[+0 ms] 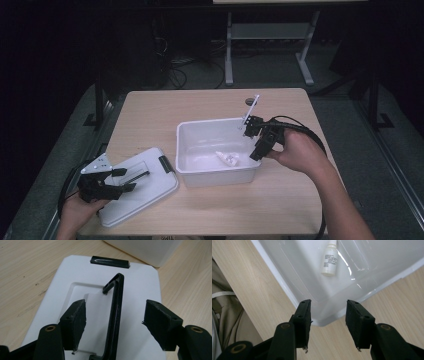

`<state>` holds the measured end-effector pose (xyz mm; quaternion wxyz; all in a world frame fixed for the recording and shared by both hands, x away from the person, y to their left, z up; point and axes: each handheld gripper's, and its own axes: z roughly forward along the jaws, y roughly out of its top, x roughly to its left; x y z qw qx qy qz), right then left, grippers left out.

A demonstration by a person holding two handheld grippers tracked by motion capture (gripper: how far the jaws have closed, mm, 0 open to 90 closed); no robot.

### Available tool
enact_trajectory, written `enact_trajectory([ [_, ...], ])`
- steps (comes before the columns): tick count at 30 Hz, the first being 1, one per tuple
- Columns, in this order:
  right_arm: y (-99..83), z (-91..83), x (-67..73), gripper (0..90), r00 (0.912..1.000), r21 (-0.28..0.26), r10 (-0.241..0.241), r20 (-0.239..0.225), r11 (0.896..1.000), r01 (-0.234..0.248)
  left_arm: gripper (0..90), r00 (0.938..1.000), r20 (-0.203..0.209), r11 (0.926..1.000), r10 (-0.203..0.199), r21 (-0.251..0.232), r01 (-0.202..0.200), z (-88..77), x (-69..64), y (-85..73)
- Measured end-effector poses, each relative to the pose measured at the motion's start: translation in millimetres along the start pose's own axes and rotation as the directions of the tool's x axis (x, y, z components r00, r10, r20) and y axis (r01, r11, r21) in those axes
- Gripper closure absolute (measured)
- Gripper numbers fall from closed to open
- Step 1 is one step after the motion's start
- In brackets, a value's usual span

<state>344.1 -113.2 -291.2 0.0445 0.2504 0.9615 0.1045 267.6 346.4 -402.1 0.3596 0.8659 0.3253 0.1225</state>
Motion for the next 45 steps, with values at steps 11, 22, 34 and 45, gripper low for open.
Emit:
enact_trajectory([
  [11,-29.9,-9.1,-0.6,49.1,0.9993,-0.033,0.031,0.022,0.999,-0.030,33.3,1.0000,-0.001,1.0000,0.006,0.003,-0.006,1.3,-1.1,0.8],
  [22,-63.5,-6.2,-7.9,46.9,0.9963,-0.051,0.080,0.030,0.996,-0.079,33.3,1.0000,-0.005,0.9999,0.008,0.011,-0.008,3.1,-1.8,1.2],
  [34,-91.2,2.6,-9.0,45.4,0.9916,-0.072,0.122,0.042,0.990,-0.119,33.3,1.0000,-0.003,0.9999,0.005,0.011,-0.005,3.3,-2.0,1.0],
  [45,-113.4,27.4,-4.9,42.3,0.9855,-0.097,0.165,0.039,0.982,-0.161,33.3,1.0000,-0.004,0.9999,0.004,0.014,-0.004,3.4,-1.9,0.4],
])
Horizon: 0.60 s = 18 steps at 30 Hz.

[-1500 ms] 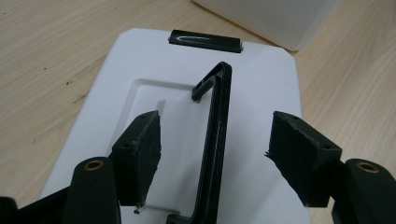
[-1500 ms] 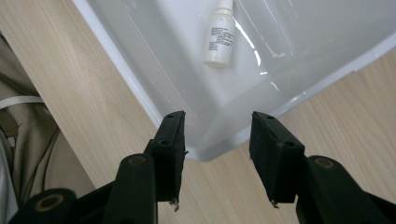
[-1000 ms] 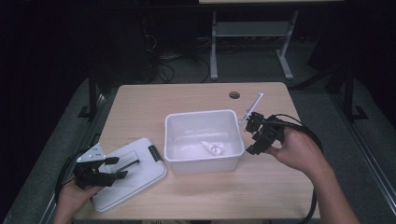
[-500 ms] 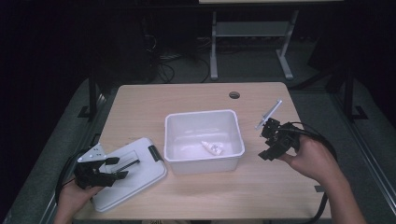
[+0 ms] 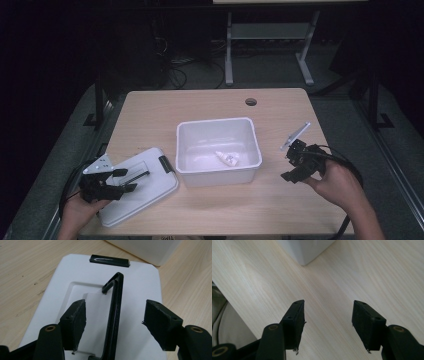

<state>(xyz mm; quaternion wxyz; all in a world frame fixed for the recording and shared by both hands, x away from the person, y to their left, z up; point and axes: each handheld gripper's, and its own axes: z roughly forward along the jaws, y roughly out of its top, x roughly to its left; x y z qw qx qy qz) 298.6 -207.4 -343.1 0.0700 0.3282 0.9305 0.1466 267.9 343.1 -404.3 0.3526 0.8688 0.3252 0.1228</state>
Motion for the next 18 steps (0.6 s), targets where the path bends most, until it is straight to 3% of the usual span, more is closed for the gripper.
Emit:
enact_trajectory([
  [4,-10.5,13.2,0.8,41.3,0.9999,-0.005,0.011,0.005,1.000,-0.011,33.3,1.0000,0.000,1.0000,-0.001,-0.001,0.001,0.7,-0.4,-0.1],
  [18,-33.7,35.5,3.4,36.9,0.9988,-0.045,0.047,0.017,0.998,-0.046,33.3,1.0000,0.000,1.0000,0.005,0.005,-0.005,2.2,-1.3,-0.4],
])
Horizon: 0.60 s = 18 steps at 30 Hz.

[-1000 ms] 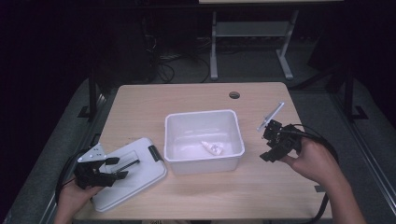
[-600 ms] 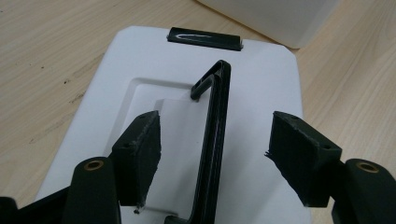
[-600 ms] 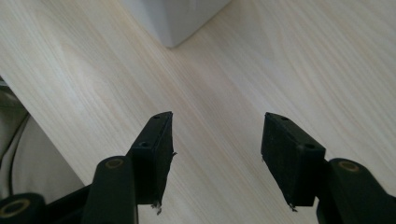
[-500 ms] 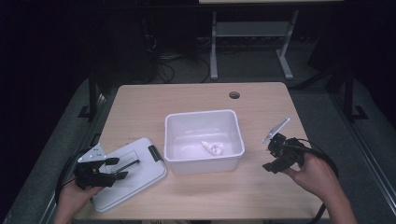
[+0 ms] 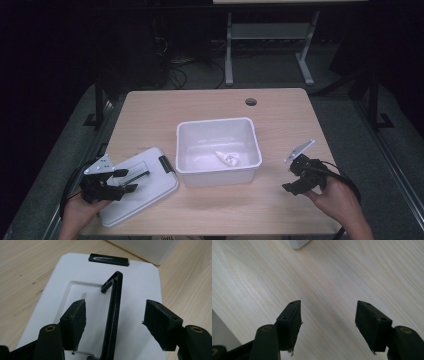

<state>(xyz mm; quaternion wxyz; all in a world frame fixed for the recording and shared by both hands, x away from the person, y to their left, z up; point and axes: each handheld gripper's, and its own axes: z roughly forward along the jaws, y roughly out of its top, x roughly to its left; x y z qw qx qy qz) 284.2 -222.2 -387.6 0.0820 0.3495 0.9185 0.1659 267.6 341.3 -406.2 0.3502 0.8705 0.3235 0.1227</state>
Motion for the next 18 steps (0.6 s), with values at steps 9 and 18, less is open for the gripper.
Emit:
enact_trajectory([
  [9,-13.4,18.7,6.1,35.7,0.9995,-0.055,0.030,-0.009,0.998,-0.030,33.3,1.0000,0.004,0.9999,0.002,0.011,-0.002,2.6,-0.4,0.1],
  [18,-25.9,31.6,9.5,34.2,0.9981,-0.094,0.060,-0.013,0.994,-0.061,33.1,0.9999,0.006,0.9998,0.011,0.019,-0.011,3.8,-0.9,0.7],
])
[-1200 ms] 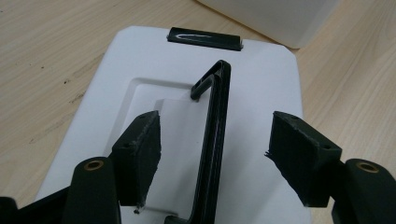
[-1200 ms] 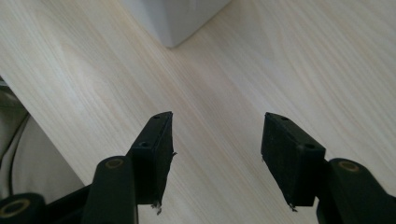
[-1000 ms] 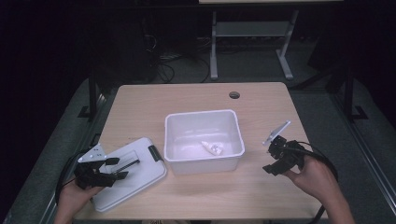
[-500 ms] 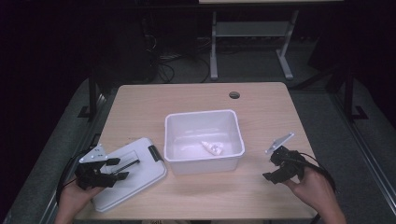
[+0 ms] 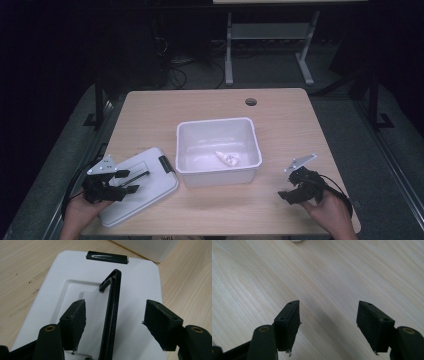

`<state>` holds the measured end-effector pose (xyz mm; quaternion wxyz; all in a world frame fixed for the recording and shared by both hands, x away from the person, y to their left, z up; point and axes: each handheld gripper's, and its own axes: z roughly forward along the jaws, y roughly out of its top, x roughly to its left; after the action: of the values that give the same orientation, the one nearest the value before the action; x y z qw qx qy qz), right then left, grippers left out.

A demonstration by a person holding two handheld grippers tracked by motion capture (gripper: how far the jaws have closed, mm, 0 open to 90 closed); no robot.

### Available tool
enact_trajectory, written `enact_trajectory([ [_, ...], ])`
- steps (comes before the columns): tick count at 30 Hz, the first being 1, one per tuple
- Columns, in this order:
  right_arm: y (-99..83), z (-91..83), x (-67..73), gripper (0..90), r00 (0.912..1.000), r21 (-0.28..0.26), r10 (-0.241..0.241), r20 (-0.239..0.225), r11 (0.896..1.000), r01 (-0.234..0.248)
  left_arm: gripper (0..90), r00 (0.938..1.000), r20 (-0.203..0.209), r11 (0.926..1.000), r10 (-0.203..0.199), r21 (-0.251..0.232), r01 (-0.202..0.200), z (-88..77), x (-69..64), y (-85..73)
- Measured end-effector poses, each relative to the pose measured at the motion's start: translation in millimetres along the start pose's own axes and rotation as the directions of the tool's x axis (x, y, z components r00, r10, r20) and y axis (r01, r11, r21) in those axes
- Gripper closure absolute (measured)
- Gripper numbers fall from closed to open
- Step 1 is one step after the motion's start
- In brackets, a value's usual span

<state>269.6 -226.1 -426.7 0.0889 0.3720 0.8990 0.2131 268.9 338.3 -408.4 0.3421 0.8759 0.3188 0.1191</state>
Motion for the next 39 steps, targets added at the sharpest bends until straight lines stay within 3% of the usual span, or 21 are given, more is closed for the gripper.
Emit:
enact_trajectory([
  [6,-4.0,4.7,2.1,33.6,1.0000,-0.042,0.009,0.000,0.999,-0.009,33.1,1.0000,-0.002,1.0000,0.005,0.007,-0.005,1.1,-1.2,1.0],
  [22,-5.7,7.9,2.1,32.4,1.0000,-0.038,0.007,0.000,0.999,-0.007,34.6,0.9999,-0.005,0.9995,0.014,0.030,-0.014,4.4,-1.2,1.5],
  [28,-4.8,9.9,3.1,31.9,1.0000,-0.030,0.001,-0.001,1.000,-0.001,42.7,0.9991,-0.013,0.9980,0.039,0.051,-0.038,6.8,-2.4,3.9],
  [39,-3.5,10.5,2.8,31.4,1.0000,-0.030,-0.003,-0.003,1.000,0.002,66.1,0.9962,-0.027,0.9899,0.083,0.118,-0.079,6.5,2.9,8.0],
])
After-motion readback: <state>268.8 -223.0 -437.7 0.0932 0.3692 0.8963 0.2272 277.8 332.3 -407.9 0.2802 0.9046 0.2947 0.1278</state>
